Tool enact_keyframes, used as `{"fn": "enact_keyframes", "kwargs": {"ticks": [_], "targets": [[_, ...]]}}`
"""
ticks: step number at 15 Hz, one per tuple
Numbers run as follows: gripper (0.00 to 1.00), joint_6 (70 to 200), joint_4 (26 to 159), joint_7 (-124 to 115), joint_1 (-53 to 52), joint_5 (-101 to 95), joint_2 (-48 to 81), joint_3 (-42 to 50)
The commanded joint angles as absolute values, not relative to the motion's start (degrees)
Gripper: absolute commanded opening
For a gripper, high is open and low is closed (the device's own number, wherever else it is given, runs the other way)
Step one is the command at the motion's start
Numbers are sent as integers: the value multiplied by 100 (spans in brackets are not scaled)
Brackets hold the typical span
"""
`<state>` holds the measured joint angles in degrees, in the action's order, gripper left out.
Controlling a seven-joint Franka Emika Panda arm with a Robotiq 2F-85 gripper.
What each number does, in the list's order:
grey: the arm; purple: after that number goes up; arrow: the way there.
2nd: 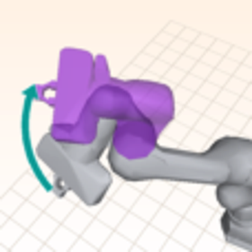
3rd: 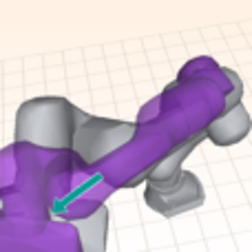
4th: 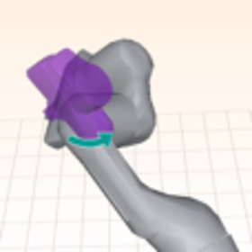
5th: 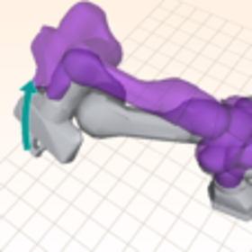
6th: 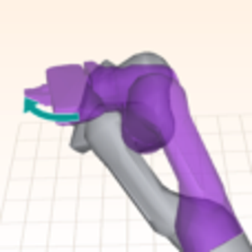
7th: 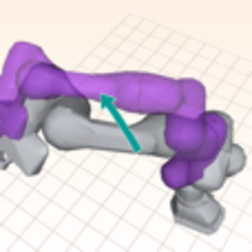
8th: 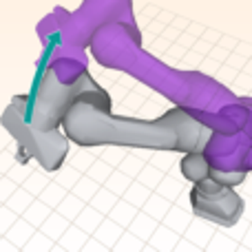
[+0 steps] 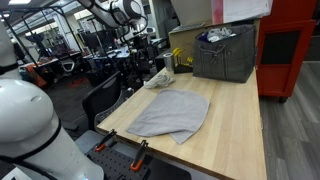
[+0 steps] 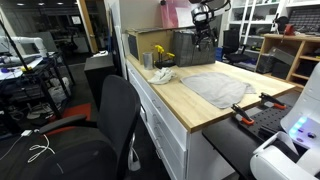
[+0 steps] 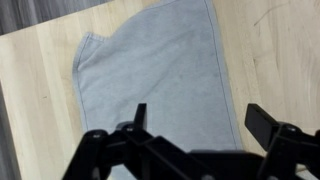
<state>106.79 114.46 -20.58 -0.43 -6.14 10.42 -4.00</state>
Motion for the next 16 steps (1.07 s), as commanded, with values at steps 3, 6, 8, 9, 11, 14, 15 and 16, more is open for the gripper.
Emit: {"fn": "enact_keyframes", "kwargs": {"ticks": [3,6,8,9,11,14,15,16], "targets": [[100,10665,11178,-1918,-294,-588,1297,-279],[100,10648,11111,-1915,-343,-592,1262,-293],[100,10588,10926,-1951,-356,-575,1458,-288],[100,10605,10825,-1952,-362,-536,1602,-288],[100,10705,10575,-2098,-382,-371,1932,-274],[100,10767,10059,-2243,-409,-134,2511,-221],[100,10761,9844,-2273,-420,-54,2762,-184],[100,10720,9630,-2310,-424,28,2998,-155]]}}
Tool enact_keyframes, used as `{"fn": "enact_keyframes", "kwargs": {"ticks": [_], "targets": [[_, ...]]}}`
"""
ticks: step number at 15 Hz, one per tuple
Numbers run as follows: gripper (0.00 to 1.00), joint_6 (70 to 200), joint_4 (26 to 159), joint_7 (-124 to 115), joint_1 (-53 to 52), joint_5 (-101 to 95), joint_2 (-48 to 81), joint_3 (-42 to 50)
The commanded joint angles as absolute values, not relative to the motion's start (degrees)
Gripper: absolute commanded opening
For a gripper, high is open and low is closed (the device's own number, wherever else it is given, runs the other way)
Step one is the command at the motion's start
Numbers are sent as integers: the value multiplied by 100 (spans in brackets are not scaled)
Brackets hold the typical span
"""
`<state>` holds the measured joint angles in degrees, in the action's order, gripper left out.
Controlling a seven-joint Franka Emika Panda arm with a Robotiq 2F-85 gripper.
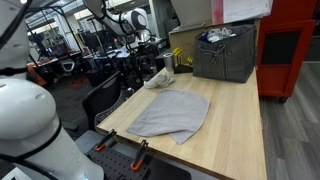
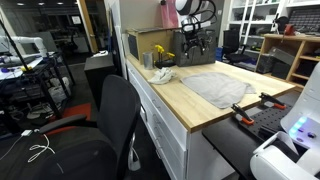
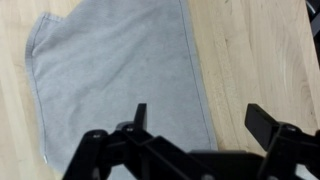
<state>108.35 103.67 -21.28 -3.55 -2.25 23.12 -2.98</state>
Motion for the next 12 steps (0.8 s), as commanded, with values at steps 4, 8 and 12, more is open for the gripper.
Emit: {"fn": "enact_keyframes", "kwargs": {"ticks": [4,8,12], "targets": [[100,10507,8649,-2426,-400,451,4011,-74],[100,10368,7617,-2452,-398,703,4884,-17],[100,10115,6712,-2519,-383,751,5548,46]]}}
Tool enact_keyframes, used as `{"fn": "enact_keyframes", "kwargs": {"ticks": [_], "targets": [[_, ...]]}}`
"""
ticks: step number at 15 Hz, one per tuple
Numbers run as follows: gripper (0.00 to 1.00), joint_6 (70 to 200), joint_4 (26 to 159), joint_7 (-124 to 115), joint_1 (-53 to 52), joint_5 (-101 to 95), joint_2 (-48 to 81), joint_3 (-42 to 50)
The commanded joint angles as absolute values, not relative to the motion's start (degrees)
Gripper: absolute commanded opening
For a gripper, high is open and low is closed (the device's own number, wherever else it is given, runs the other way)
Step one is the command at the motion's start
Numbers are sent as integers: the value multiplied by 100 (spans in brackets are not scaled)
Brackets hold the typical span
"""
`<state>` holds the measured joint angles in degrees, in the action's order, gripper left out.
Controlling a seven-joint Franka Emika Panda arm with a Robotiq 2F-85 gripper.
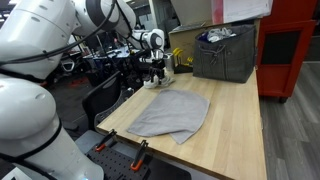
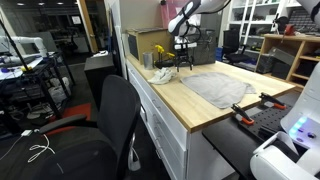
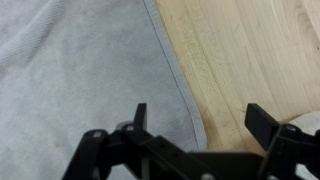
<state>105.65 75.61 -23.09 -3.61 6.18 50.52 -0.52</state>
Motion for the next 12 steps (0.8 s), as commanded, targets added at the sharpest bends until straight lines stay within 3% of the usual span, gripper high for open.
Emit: {"fn": "enact_keyframes", "kwargs": {"ticks": [1,12], "targets": [[100,10043,6519,-2566,-376,759,5688,62],[100,9337,4683,-3194,-322,747,7001,145]]}}
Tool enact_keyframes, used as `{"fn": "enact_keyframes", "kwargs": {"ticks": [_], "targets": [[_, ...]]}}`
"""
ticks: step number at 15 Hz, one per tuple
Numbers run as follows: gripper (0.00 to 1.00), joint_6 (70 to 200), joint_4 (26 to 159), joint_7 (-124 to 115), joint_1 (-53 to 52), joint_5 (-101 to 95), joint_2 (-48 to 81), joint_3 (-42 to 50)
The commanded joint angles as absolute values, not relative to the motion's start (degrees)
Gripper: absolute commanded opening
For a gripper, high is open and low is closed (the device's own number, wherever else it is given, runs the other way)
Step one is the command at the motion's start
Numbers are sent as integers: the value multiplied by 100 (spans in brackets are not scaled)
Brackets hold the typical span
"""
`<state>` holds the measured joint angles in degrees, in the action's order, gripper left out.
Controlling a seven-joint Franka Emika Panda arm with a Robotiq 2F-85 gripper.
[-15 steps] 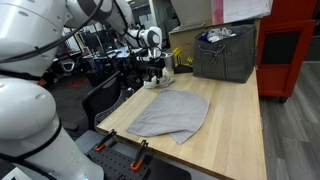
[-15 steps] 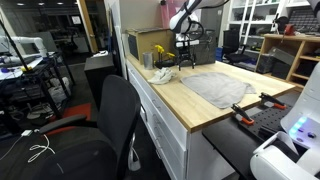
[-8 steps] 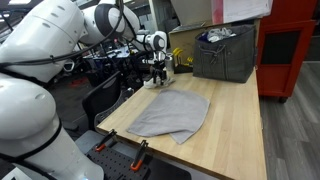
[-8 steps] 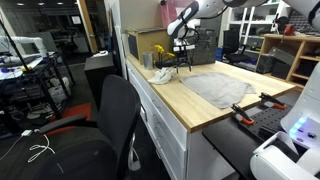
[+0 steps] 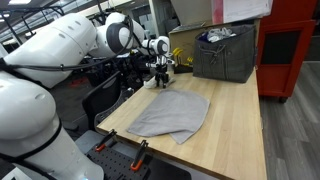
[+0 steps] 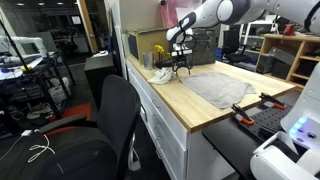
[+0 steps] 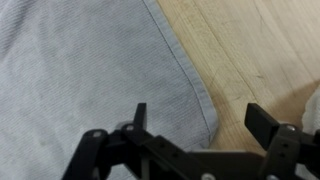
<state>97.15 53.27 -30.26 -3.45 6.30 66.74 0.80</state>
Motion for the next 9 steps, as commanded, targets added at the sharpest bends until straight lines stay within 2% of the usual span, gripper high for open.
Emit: {"fn": "enact_keyframes", "kwargs": {"ticks": [1,3,9], "targets": [[100,9301,4578,-3231,-325,728,7074,158],[74,9220,4393,-3236,-325,683,7209,196],[29,9206,4165,-3226,-318,606,7384,278]]}}
